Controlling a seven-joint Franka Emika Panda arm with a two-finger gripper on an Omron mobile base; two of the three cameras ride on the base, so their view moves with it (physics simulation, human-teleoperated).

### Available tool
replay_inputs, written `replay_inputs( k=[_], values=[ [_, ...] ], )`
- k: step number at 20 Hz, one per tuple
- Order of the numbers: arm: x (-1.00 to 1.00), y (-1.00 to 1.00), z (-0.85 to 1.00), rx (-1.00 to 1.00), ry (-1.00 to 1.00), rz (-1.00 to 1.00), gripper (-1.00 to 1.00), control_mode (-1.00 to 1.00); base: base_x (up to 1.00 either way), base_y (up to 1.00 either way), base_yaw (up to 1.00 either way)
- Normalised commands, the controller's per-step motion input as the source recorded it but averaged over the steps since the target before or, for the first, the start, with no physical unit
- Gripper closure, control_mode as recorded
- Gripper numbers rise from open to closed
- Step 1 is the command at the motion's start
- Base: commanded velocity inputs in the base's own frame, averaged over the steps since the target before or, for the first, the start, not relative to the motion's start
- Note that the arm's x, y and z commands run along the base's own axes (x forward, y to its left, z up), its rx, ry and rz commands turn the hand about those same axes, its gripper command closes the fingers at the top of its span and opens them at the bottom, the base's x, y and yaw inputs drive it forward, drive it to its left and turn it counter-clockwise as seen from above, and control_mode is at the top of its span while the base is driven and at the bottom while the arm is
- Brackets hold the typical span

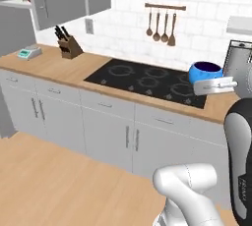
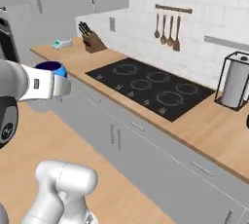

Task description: Gather all objects into one cabinet and sort the glasses and bowls to opposite sides.

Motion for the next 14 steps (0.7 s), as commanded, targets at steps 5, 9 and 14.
replay_inputs(
  k=[5,9,14],
  values=[
    [0.00,0.00,0.00,0.00,0.00,0.00,1.00,1.00,-0.21,0.39,0.87],
    [0.00,0.00,0.00,0.00,0.00,0.00,1.00,1.00,-0.02,0.43,0.69],
    [0.00,0.00,0.00,0.00,0.00,0.00,1.00,1.00,0.36,0.31,0.21]
  ],
)
